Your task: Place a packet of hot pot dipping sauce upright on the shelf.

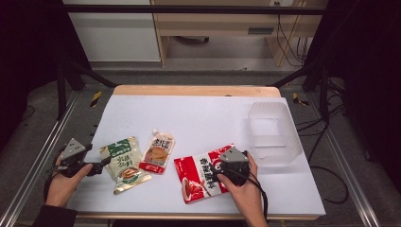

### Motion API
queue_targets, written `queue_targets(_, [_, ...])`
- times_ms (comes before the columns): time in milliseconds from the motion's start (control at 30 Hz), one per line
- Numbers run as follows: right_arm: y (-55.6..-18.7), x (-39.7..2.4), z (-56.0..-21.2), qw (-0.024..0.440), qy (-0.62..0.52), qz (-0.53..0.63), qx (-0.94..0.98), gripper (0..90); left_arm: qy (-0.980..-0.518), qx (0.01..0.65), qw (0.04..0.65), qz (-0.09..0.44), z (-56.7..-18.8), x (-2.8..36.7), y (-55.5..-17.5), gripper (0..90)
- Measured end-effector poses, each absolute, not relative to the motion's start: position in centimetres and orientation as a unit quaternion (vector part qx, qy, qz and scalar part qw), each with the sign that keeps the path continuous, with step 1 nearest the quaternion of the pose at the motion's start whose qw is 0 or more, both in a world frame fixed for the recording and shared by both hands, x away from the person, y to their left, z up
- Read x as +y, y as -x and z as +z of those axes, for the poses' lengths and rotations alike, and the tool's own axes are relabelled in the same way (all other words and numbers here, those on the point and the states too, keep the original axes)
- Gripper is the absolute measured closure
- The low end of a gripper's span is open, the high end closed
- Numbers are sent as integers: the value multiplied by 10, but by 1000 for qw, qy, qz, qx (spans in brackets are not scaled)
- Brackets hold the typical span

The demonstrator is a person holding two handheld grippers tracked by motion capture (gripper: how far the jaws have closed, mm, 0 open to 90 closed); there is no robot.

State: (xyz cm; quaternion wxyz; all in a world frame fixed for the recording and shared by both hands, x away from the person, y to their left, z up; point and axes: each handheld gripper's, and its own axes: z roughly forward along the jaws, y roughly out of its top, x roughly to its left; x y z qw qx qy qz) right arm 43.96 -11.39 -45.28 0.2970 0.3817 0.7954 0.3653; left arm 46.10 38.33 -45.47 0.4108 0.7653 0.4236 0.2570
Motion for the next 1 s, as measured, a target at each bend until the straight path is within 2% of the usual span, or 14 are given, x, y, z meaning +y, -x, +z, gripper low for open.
queue_targets(733, [-439,-108,-456,289,-372,349,810,131,-782,440,384,217,-466,383,-471,141])
queue_targets(767, [-439,-107,-456,287,-371,349,812,130,-781,441,386,214,-466,383,-472,186])
queue_targets(867, [-439,-106,-456,287,-369,348,813,129,-779,448,389,204,-467,383,-475,215])
queue_targets(1000, [-439,-105,-457,285,-365,345,816,127,-789,443,383,185,-471,379,-479,319])
